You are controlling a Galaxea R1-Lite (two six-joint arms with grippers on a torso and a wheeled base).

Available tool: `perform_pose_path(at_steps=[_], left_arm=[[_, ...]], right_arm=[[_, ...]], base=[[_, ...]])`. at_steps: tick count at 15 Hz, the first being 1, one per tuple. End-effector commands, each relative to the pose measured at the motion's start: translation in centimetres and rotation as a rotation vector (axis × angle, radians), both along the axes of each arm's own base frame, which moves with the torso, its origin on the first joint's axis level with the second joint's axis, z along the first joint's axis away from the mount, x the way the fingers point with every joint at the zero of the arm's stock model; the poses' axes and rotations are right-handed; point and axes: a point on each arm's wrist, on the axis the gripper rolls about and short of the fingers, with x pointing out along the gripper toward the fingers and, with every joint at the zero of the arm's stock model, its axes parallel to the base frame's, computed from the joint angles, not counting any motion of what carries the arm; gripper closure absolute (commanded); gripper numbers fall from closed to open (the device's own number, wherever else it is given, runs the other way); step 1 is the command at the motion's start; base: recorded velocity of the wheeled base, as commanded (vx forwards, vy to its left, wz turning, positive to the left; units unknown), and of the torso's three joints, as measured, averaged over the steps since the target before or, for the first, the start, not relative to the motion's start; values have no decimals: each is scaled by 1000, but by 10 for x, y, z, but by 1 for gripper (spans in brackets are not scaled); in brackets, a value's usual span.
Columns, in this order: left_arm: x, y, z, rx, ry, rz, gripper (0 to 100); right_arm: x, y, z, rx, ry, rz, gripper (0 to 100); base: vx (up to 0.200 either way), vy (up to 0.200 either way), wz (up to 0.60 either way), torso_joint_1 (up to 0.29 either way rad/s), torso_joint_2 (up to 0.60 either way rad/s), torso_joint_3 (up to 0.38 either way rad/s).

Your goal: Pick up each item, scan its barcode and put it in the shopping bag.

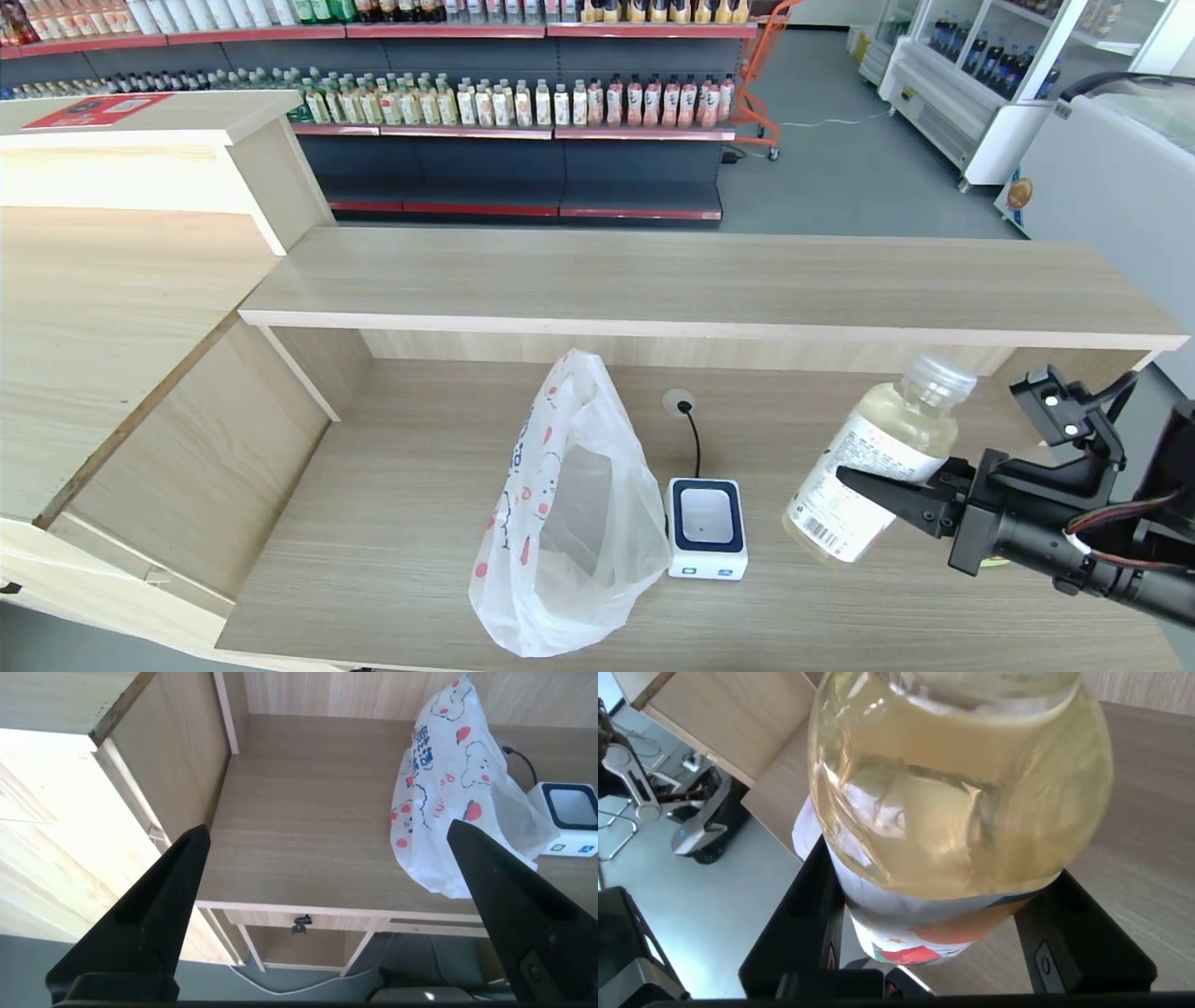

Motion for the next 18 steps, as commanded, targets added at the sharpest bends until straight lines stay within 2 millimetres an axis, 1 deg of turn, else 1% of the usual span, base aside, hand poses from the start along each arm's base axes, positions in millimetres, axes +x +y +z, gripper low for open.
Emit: perform_pose_path(at_steps=[1, 4, 7, 9, 13, 16, 18], left_arm=[[0, 0, 0, 0, -1, 0, 0], [0, 0, 0, 1, -1, 0, 0], [0, 0, 0, 1, -1, 0, 0], [0, 0, 0, 1, -1, 0, 0], [0, 0, 0, 1, -1, 0, 0], [0, 0, 0, 1, -1, 0, 0], [0, 0, 0, 1, -1, 0, 0]], right_arm=[[-2, 0, 1, 0, -3, 1, 100], [-2, -1, 1, 1, 0, -1, 100], [0, 1, -4, 3, 29, 6, 100], [5, 4, -14, -2, 91, 2, 100], [17, 9, -40, -47, 200, -70, 100], [33, 26, -58, -104, 228, -76, 100], [41, 40, -80, -200, 206, -6, 100]], base=[[0, 200, 0, -2, 2, -2], [0, 200, 0, 1, -1, 1], [0, 200, 0, -4, -1, 7], [0, 0, 0, 0, 0, 0], [0, 0, 0, 0, 0, 0], [0, 0, 0, 0, 0, 0], [0, 0, 0, 0, 0, 0]])
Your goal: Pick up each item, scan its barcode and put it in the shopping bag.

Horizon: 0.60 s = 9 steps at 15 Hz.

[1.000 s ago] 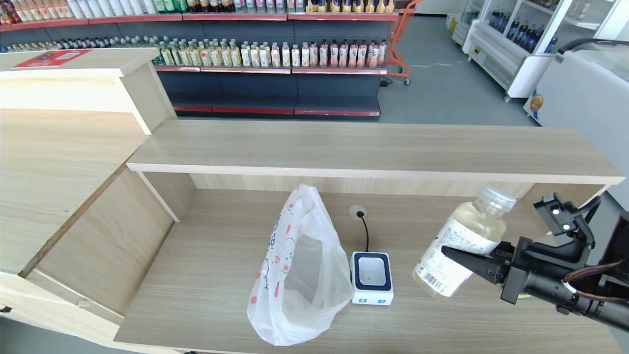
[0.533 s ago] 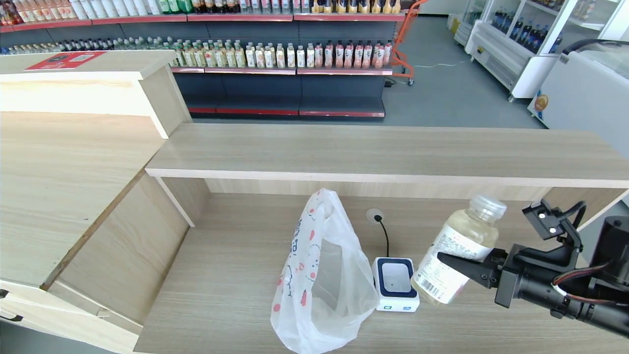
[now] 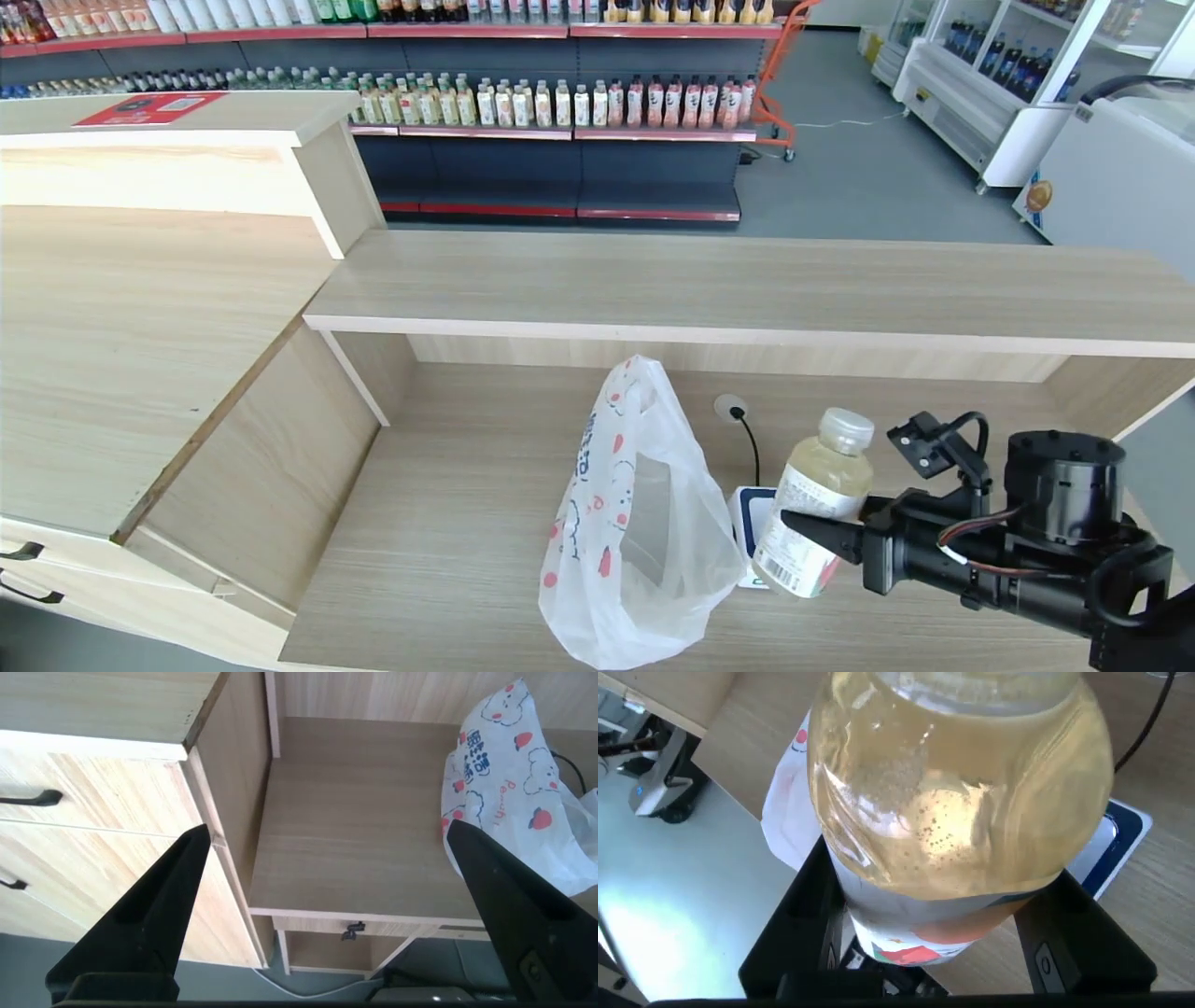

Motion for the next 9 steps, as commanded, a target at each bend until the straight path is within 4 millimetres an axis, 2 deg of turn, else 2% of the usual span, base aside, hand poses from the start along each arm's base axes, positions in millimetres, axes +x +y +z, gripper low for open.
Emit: perform_pose_path(at_steps=[1, 5, 8, 9], left_arm=[[0, 0, 0, 0, -1, 1, 0], [0, 0, 0, 0, -1, 1, 0], [0, 0, 0, 0, -1, 1, 0], [0, 0, 0, 0, 1, 1, 0]], right_arm=[[16, 17, -33, -80, 11, 69, 100], [45, 69, -53, -72, -76, 202, 100], [71, 101, -72, -107, -167, 268, 100], [79, 105, -80, -148, -216, 288, 100]], base=[[0, 0, 0, 0, 0, 0], [0, 0, 0, 0, 0, 0], [0, 0, 0, 0, 0, 0], [0, 0, 0, 0, 0, 0]])
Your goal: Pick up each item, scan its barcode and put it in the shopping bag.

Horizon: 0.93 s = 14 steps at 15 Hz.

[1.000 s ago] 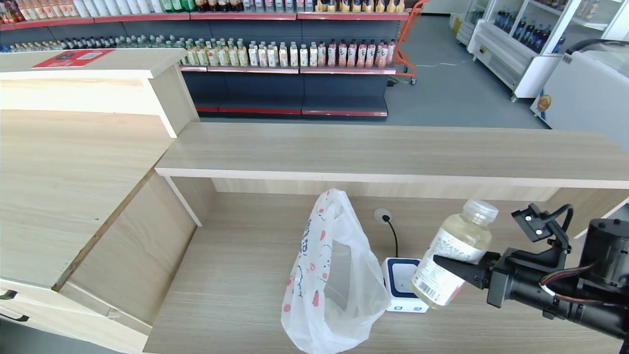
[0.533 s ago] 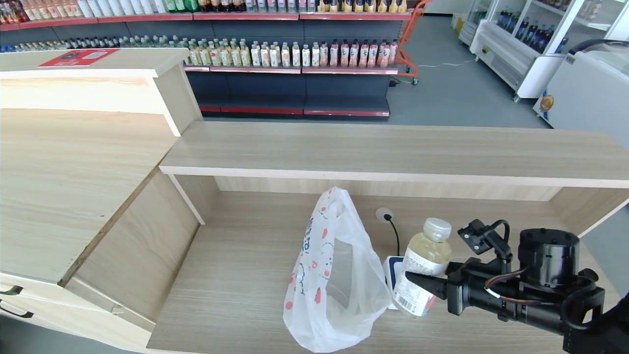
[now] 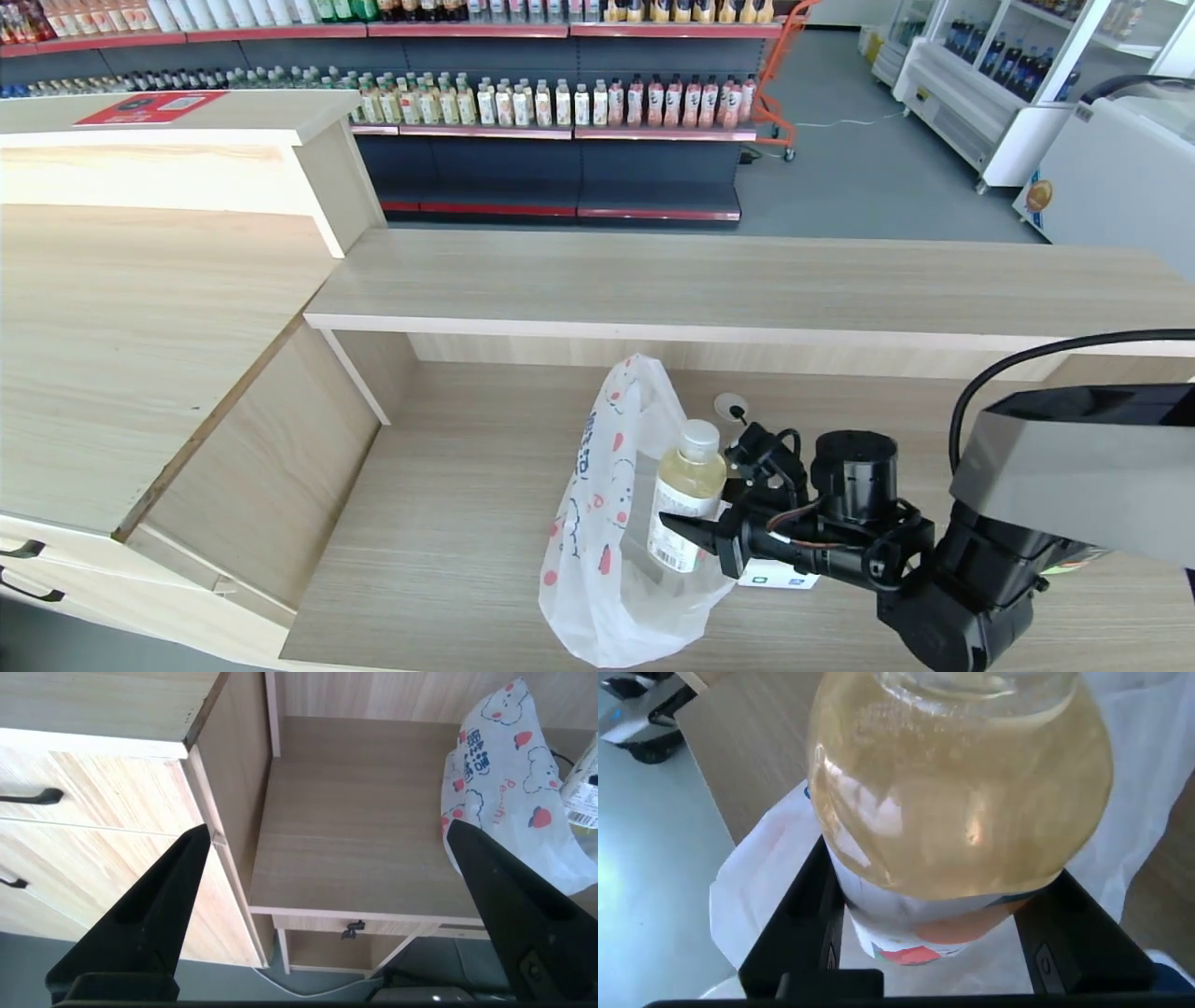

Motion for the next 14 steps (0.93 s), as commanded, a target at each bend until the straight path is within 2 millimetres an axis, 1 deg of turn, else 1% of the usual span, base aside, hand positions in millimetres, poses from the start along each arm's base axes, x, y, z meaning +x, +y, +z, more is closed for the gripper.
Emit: perform_pose_path(at_steps=[1, 2, 3, 5, 6, 8, 10, 12, 13, 14], left_arm=[[0, 0, 0, 0, -1, 0, 0], [0, 0, 0, 0, -1, 0, 0], [0, 0, 0, 0, -1, 0, 0], [0, 0, 0, 0, -1, 0, 0], [0, 0, 0, 0, -1, 0, 0], [0, 0, 0, 0, -1, 0, 0], [0, 0, 0, 0, -1, 0, 0], [0, 0, 0, 0, -1, 0, 0], [0, 0, 0, 0, -1, 0, 0], [0, 0, 0, 0, -1, 0, 0]], right_arm=[[16, 16, -35, -68, -29, 39, 100], [21, 19, -45, -102, -63, 57, 100], [24, 22, -50, -122, -93, 69, 100], [33, 27, -56, -130, -136, 78, 100], [36, 36, -59, -116, -167, 89, 100], [43, 41, -63, -98, -203, 89, 100], [43, 42, -65, -95, -208, 91, 100], [40, 39, -68, -110, -204, 93, 100], [39, 37, -68, -116, -207, 90, 0], [38, 36, -68, -111, -210, 90, 0]], base=[[0, 0, 0, 0, 0, 0], [0, 0, 0, 0, 0, 0], [0, 0, 0, 0, 0, 0], [0, 0, 0, 0, 0, 0], [0, 0, 0, 0, 0, 0], [0, 0, 0, 0, 0, 0], [0, 0, 0, 0, 0, 0], [0, 0, 0, 0, 0, 0], [0, 0, 0, 0, 0, 0], [0, 0, 0, 0, 0, 0]])
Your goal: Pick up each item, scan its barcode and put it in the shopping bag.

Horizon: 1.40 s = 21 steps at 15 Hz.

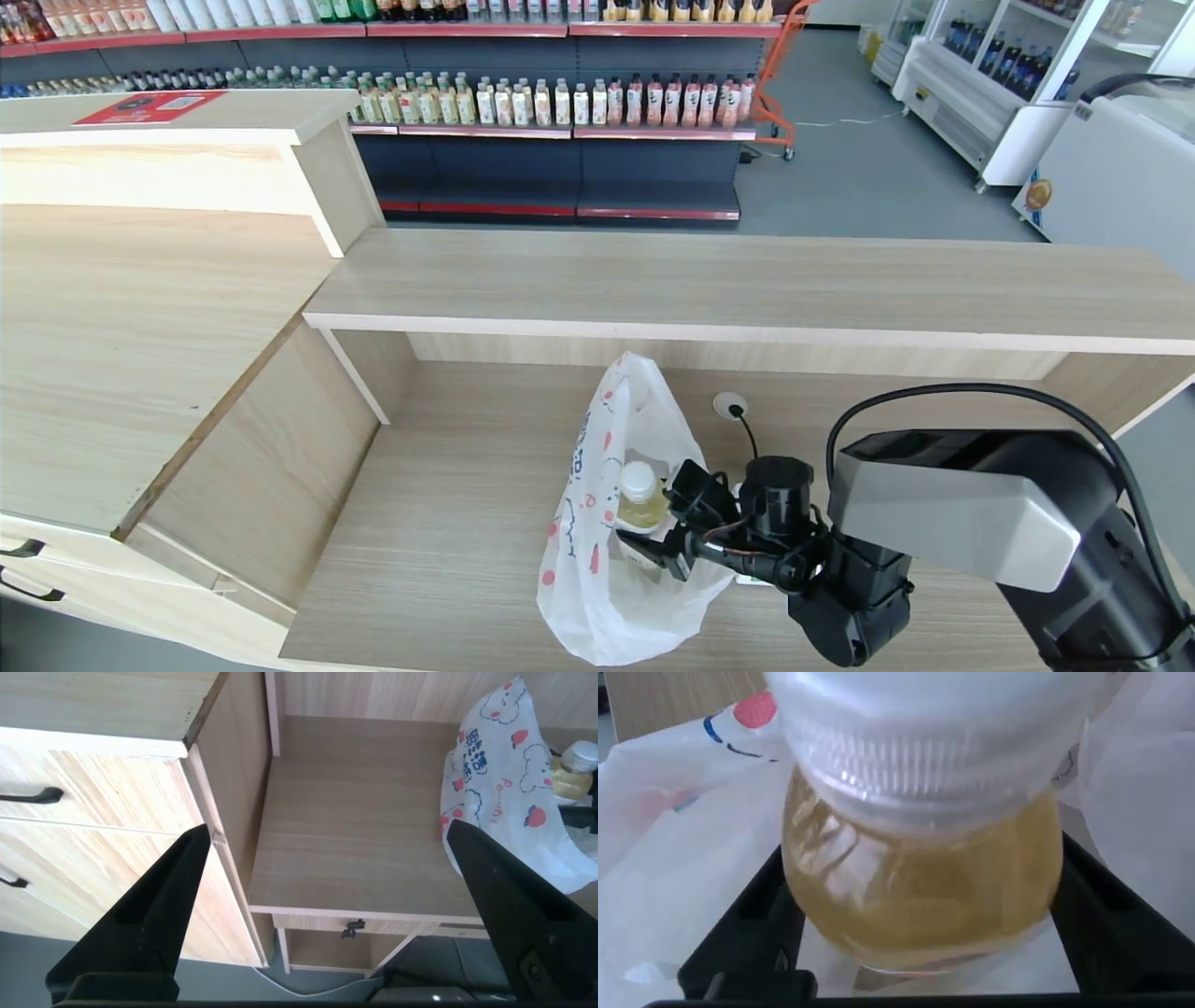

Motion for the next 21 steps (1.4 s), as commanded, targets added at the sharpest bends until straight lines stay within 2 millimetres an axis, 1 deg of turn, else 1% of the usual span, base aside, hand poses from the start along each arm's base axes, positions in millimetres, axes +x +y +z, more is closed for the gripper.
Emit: perform_pose_path(at_steps=[1, 3, 5, 7, 9, 11, 12, 14, 15, 16, 17, 18, 19, 20, 21], left_arm=[[0, 0, 0, -1, -1, 0, 0], [0, 0, 0, -1, -1, 0, 0], [0, 0, 0, -1, -1, 0, 0], [0, 0, 0, -1, -1, 0, 0], [0, 0, 0, -1, -1, 0, 0], [0, 0, 0, -1, -1, 0, 0], [0, 0, 0, -1, -1, 0, 0], [0, 0, 0, -1, -1, 0, 0], [0, 0, 0, -1, -1, 0, 0], [0, 0, 0, -1, -1, 0, 0], [0, 0, 0, -1, -1, 0, 0], [0, 0, 0, -1, -1, 0, 0], [0, 0, 0, -1, -1, 0, 0], [0, 0, 0, -1, -1, 0, 0], [0, 0, 0, -1, -1, 0, 0]], right_arm=[[-14, -11, -1, 0, 72, -14, 0], [-21, -29, 11, 29, 128, -61, 0], [-28, -40, 44, 173, 220, -115, 0], [-34, -52, 74, 275, 291, -162, 0], [-44, -69, 92, 285, 323, -203, 0], [-61, -90, 109, 279, 342, -257, 0], [-67, -96, 116, 280, 343, -271, 0], [-110, -130, 159, 309, 360, -347, 0], [-119, -140, 170, 326, 350, -376, 0], [-137, -163, 186, 357, 334, -460, 0], [-157, -183, 192, 374, 317, -544, 0], [-165, -188, 194, 378, 312, -574, 0], [-204, -201, 192, 370, 307, -707, 0], [-234, -203, 188, 371, 280, -793, 0], [-266, -204, 178, 372, 251, -843, 0]], base=[[0, 0, 0, 0, 0, 0], [0, 0, 0, 0, 0, 0], [0, 0, 0, 0, 0, 0], [0, 0, 0, 0, 0, 0], [0, 0, 0, 0, 0, 0], [0, 0, 0, 0, 0, 0], [0, 0, 0, 0, 0, 0], [0, 0, 0, 0, 0, 0], [0, 0, 0, 0, 0, 0], [0, 0, 0, 0, 0, 0], [0, 0, 0, 0, 0, 0], [0, 0, 0, 0, 0, 0], [0, 0, 0, 0, 0, 0], [0, 0, 0, 0, 0, 0], [0, 0, 0, 0, 0, 0]])
